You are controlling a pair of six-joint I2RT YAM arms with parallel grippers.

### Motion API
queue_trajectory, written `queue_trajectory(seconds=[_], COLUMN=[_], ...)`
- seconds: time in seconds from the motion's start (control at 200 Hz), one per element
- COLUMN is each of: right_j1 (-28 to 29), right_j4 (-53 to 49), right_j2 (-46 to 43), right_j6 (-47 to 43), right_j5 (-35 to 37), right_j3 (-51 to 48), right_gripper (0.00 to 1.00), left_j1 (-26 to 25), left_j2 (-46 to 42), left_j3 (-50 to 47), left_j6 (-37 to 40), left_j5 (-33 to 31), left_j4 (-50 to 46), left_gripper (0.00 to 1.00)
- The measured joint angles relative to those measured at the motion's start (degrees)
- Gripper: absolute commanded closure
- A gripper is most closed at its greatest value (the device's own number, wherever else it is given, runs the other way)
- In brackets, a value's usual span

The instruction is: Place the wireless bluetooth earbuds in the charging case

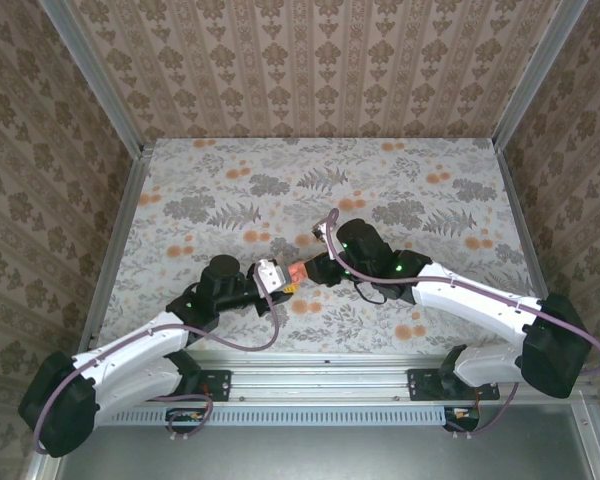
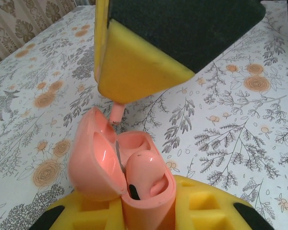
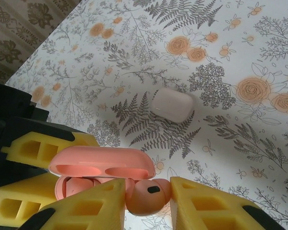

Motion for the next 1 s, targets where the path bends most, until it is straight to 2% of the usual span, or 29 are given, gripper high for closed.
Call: queue_trajectory(seconds=[1.0], right_j1=[0.3], right_j4=[-3.6], right_j2=[2.5], right_j6=[-0.4], right_j5=[-0.6], right_j3=[2.0], right_gripper=[0.70], left_j1=[-0.3], left_j2=[-1.7], left_j3=[0.0], left_j6=[0.3], left_j5=[-1.3], left_j4=[0.0], left_gripper=[0.96])
